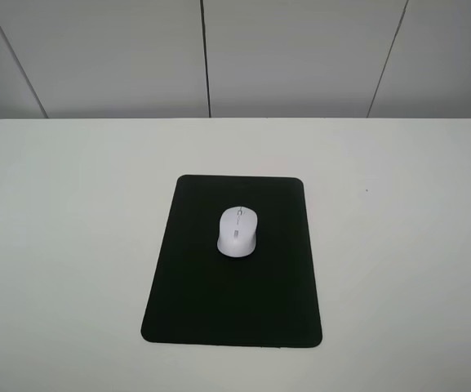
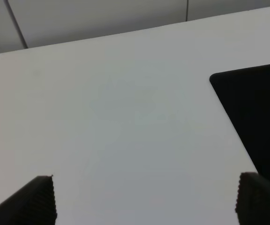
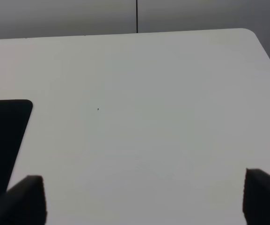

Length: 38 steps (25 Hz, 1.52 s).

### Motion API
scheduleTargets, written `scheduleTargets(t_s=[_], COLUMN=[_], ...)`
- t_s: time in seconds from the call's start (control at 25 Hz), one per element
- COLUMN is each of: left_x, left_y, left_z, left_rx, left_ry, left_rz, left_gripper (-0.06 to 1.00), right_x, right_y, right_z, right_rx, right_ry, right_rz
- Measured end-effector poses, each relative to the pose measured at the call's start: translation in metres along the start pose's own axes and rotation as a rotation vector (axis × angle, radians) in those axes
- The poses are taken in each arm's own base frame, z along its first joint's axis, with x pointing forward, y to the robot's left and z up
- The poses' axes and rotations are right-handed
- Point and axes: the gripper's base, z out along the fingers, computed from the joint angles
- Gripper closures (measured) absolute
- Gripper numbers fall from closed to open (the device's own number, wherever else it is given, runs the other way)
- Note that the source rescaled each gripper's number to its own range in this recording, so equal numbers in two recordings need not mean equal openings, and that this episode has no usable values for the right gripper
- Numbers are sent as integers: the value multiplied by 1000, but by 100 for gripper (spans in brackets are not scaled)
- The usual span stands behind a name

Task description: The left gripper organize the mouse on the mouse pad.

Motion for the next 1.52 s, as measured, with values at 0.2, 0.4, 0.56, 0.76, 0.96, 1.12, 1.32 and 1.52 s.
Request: scheduleTargets(t_s=[0.2, 0.4, 0.56, 0.76, 0.96, 1.12, 1.32, 1.52], left_x=[0, 0, 1, 1, 1, 1, 1, 1], left_y=[-1, -1, -2, -2, -2, -2, -2, -2], left_z=[0, -1, -1, -2, -2, -2, -2, -2], left_rx=[-68, -143, -223, -267, -269, -269, -269, -269], left_ry=[-1, -2, -3, -3, -3, -3, -3, -3], left_rz=[-34, -72, -112, -135, -135, -135, -135, -135], left_gripper=[-6, -6, -6, -6, -6, -6, -6, -6], right_x=[0, 0, 0, 0, 0, 0, 0, 0], right_y=[0, 0, 0, 0, 0, 0, 0, 0], right_z=[0, 0, 0, 0, 0, 0, 0, 0], right_rx=[0, 0, 0, 0, 0, 0, 0, 0], right_ry=[0, 0, 0, 0, 0, 0, 0, 0], right_rz=[0, 0, 0, 0, 0, 0, 0, 0])
